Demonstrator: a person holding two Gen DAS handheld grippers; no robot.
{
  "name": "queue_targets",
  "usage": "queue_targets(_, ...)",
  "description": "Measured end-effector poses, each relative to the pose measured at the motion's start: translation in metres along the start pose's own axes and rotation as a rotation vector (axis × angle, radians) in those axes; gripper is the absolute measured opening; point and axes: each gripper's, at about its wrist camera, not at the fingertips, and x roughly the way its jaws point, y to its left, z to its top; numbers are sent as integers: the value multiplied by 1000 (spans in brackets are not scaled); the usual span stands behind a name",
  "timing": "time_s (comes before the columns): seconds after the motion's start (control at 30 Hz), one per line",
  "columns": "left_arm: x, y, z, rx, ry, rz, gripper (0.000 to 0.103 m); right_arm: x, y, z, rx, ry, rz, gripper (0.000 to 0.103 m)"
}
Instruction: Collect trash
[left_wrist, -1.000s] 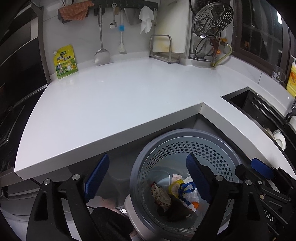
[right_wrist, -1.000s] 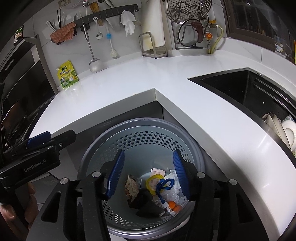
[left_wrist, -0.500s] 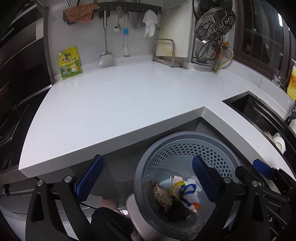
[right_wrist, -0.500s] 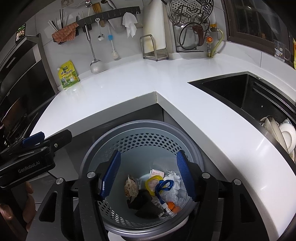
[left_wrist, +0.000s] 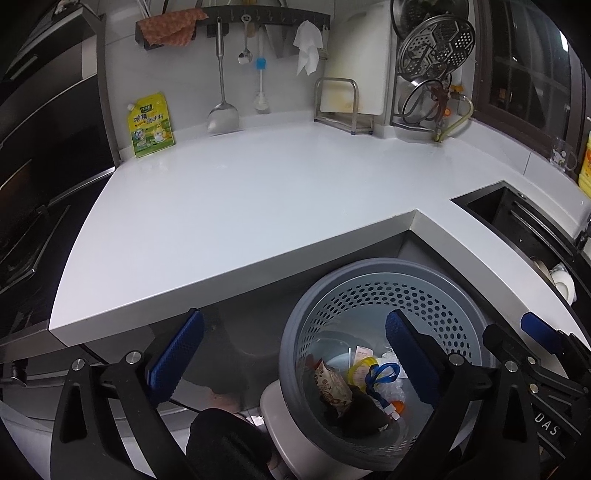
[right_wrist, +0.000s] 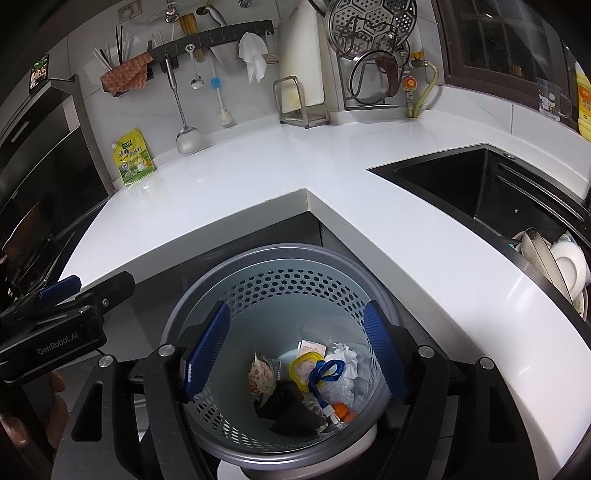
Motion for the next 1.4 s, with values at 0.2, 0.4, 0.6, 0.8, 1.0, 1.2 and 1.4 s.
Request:
queue_targets(0.2, -3, 1, -1, -7, 7, 0, 97, -4, 0, 0, 7, -8, 3, 73)
queue_targets(0.4, -5, 0, -2, -7, 6, 4, 97, -8, 0, -1, 11, -14, 5, 74)
queue_targets(0.6, -9, 0, -4, -5, 2, 7, 97, -11, 1, -2, 10, -16, 8, 74)
queue_targets(0.8, -12, 1, -5, -5, -1, 13, 97, -12, 2, -3, 12, -17, 10, 74)
queue_targets(1.0, -12, 1, -6, -12, 7, 5, 97, -13, 2, -3, 12, -19, 11, 74)
queue_targets(1.2, -11, 1, -6, -10, 9, 10, 97, -13, 2, -3, 13, -19, 11, 74)
queue_targets(1.4, -10, 1, -7, -10, 13, 6, 97, -13, 3, -4, 13, -15, 13, 74)
